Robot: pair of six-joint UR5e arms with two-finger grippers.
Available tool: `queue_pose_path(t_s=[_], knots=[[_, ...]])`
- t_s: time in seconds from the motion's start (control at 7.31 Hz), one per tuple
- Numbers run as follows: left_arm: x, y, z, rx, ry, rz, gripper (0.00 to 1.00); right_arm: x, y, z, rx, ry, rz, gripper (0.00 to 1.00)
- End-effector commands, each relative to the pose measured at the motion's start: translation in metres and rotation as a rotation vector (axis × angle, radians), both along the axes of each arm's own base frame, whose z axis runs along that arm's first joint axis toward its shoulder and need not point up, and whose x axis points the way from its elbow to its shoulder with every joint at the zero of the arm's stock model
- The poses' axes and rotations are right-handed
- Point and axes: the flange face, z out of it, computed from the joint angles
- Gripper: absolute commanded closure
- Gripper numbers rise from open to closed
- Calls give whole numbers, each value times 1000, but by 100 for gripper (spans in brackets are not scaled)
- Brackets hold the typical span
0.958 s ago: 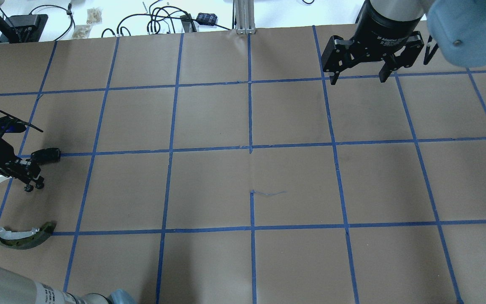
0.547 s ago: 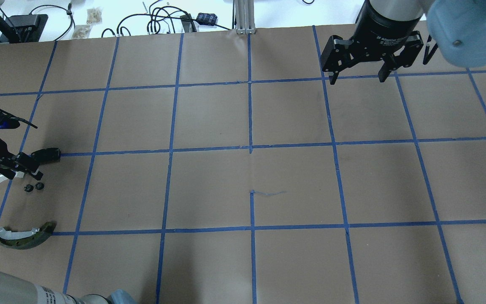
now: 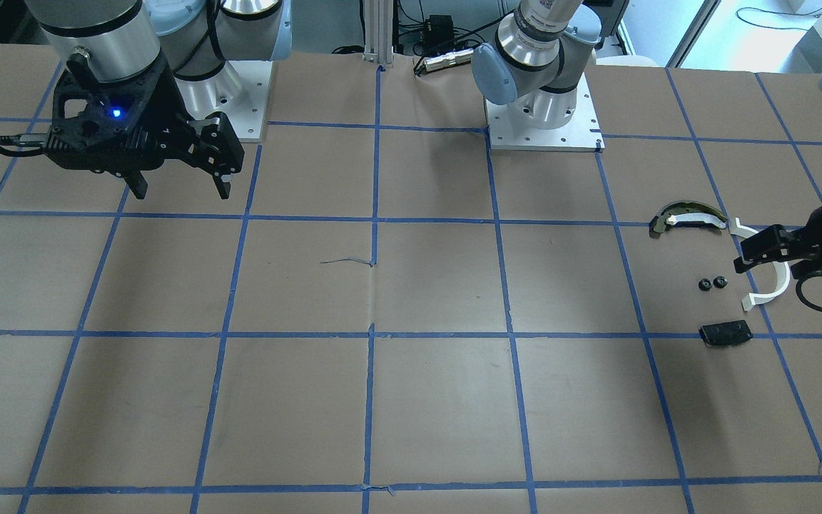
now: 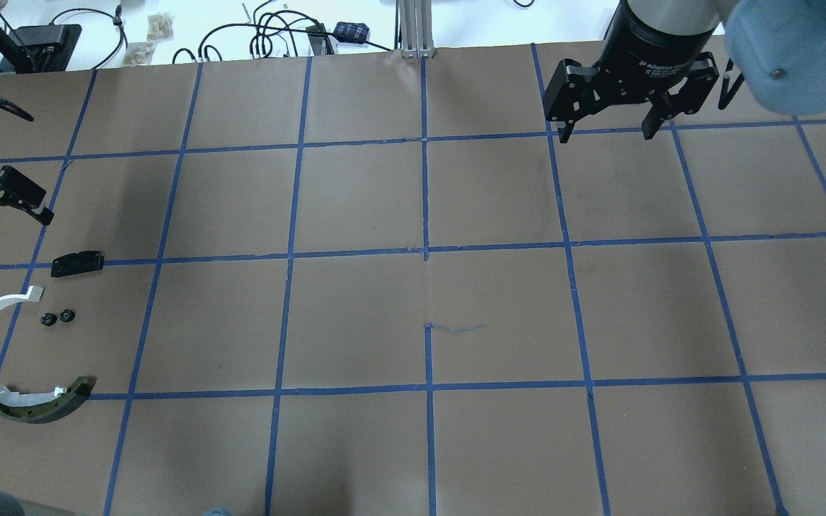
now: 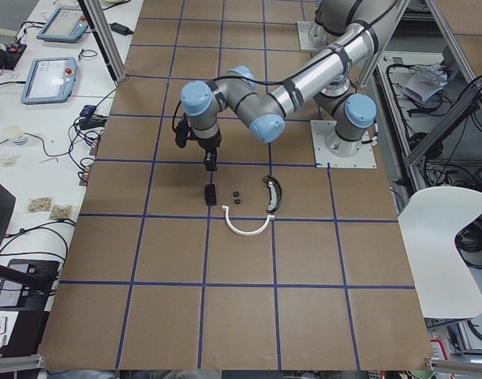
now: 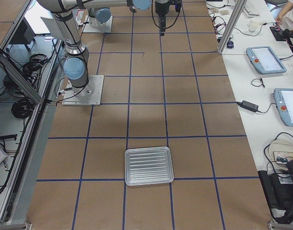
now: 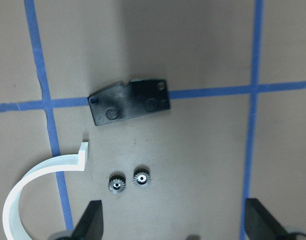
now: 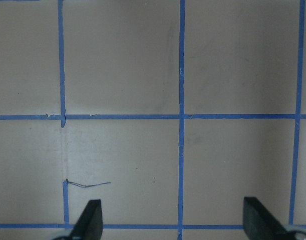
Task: Place bearing gear from tray to pile
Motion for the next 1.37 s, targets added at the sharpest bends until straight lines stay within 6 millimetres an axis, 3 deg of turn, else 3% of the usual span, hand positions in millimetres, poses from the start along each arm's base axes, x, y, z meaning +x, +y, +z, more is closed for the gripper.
queue_pose_path(t_s=[0.0, 0.14, 0.27, 0.68, 0.82, 1.23], knots=[[-123, 3, 73, -79, -76, -36, 0, 0, 0, -1, 1, 0, 0, 0], [-183, 23, 103, -140, -11, 8, 0, 0, 0, -1, 1, 0, 0, 0], [-228, 36, 110, -143, 19, 103, 0, 0, -1, -1, 0, 0, 0, 0], [-297, 56, 91, -102, -34, 30, 0, 2, -1, -1, 1, -2, -2, 0], [-310, 62, 89, -96, -78, 31, 0, 2, -1, -1, 1, -2, -2, 0], [-304, 70, 97, -96, -94, 49, 0, 2, -1, -1, 1, -2, -2, 0]])
